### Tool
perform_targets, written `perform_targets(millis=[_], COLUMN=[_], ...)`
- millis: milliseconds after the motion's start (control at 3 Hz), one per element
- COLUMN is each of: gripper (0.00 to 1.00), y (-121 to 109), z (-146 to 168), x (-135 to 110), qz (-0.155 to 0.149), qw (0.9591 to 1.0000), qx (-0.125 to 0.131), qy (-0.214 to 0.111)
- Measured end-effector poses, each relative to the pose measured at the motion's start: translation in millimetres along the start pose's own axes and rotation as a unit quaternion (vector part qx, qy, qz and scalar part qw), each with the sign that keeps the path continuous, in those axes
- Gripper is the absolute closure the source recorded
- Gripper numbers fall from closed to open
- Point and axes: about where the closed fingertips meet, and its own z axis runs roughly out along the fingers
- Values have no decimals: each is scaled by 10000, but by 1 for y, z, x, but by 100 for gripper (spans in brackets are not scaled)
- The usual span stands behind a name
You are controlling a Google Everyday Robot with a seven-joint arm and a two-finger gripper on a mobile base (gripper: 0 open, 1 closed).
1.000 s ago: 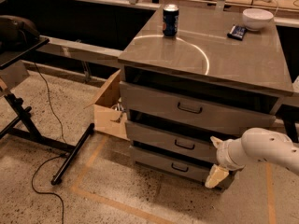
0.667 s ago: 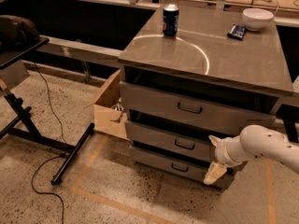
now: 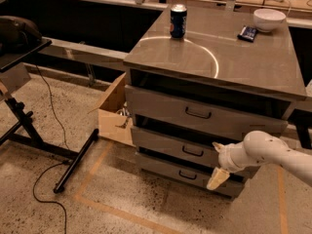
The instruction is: Open middle drawer
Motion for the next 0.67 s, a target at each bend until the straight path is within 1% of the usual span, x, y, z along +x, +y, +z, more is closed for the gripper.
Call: perform_targets(millis=[333, 667], gripper=[0, 0], y=[-11, -25], z=[14, 28], x=[-3, -8], qz=[1, -48], qw=[9998, 9993], qx=[114, 290], qy=[-145, -232])
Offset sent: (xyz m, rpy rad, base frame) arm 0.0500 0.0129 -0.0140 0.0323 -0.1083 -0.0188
